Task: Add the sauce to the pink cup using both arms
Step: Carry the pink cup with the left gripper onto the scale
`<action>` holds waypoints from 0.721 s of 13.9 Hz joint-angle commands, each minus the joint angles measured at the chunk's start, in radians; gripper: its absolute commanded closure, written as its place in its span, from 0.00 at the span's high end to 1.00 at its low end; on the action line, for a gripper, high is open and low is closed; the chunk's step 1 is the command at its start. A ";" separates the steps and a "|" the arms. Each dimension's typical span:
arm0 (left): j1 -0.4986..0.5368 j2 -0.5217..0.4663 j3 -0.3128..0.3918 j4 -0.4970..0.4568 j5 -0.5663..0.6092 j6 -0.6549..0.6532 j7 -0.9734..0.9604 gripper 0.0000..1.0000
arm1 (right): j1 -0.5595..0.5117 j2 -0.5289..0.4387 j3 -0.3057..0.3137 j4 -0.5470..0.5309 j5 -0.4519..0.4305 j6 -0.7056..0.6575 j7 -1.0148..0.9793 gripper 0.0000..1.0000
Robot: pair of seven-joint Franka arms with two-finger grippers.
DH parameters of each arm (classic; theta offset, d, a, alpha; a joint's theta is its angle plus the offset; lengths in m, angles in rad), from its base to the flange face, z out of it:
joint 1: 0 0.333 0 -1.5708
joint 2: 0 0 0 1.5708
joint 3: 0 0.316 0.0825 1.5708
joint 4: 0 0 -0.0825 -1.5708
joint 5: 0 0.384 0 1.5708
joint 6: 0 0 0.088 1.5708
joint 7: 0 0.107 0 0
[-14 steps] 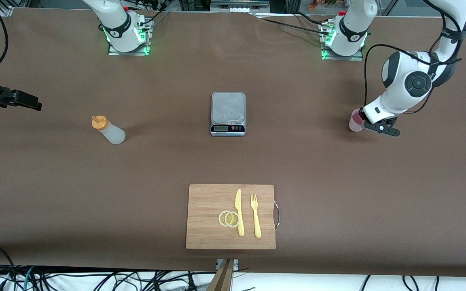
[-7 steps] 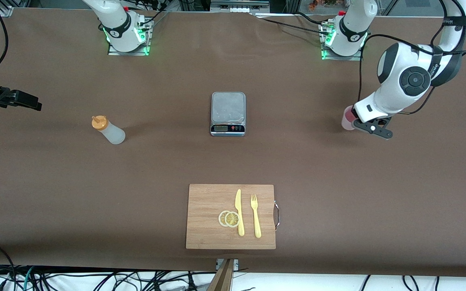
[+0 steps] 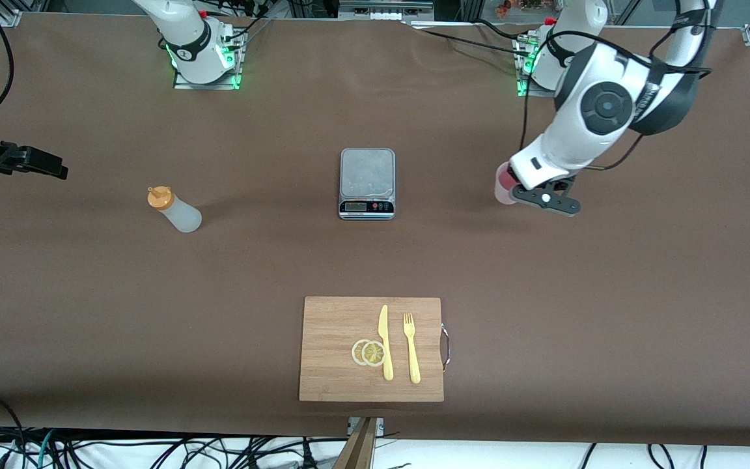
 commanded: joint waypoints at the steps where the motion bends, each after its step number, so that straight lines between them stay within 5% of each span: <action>1: 0.003 0.102 -0.065 0.146 -0.041 -0.061 -0.133 0.00 | -0.010 0.013 0.003 0.030 -0.003 -0.007 -0.020 1.00; 10: -0.190 0.309 -0.093 0.407 -0.044 -0.072 -0.571 0.00 | -0.008 0.013 0.005 0.030 -0.001 -0.007 -0.020 1.00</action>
